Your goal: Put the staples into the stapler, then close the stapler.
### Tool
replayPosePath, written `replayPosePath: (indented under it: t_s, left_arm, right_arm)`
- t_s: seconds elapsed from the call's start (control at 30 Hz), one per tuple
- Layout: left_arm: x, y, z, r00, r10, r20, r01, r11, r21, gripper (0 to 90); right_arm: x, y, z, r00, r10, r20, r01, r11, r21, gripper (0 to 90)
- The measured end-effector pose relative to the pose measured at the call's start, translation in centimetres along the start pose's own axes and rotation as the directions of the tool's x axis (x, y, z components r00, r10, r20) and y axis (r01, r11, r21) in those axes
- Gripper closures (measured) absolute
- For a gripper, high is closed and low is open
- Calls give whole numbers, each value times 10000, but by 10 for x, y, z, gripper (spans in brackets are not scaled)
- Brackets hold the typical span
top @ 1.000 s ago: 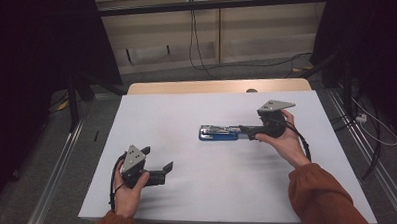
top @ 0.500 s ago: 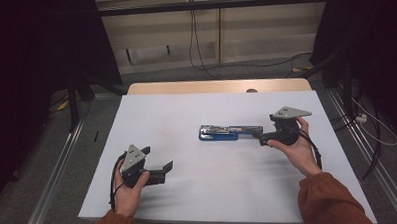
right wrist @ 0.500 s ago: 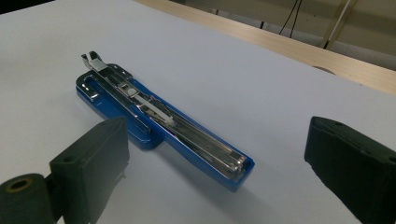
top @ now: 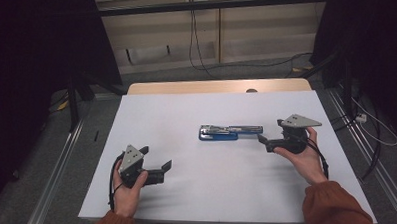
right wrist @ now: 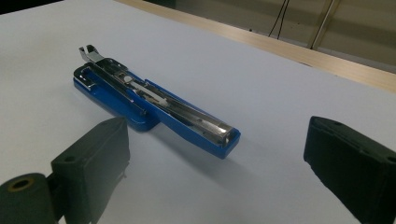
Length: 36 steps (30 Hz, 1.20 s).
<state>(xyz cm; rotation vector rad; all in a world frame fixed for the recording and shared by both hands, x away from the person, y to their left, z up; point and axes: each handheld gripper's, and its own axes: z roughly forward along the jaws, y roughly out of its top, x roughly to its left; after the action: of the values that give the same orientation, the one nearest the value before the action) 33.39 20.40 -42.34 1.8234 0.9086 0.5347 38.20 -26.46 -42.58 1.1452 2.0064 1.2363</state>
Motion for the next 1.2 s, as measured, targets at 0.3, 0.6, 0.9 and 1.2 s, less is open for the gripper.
replayPosePath:
  t_s: [0.3,0.6,0.9,1.2]
  left_arm:
    - [0,2,-1,9998,-82,168,80,9999,96,43]
    - [6,2,7,9988,-291,392,278,9991,315,49]
    - [7,6,14,9965,-522,656,521,9986,27,58]
    - [8,13,27,9946,-593,854,609,9980,-163,58]
  right_arm:
    - [0,-15,-7,9998,138,131,-139,9998,117,72]
    - [3,-14,-9,9999,41,160,-43,9999,142,85]
    - [5,-21,-9,9997,180,135,-183,9995,240,88]
    - [9,-20,-8,9999,150,-32,-149,9998,111,91]
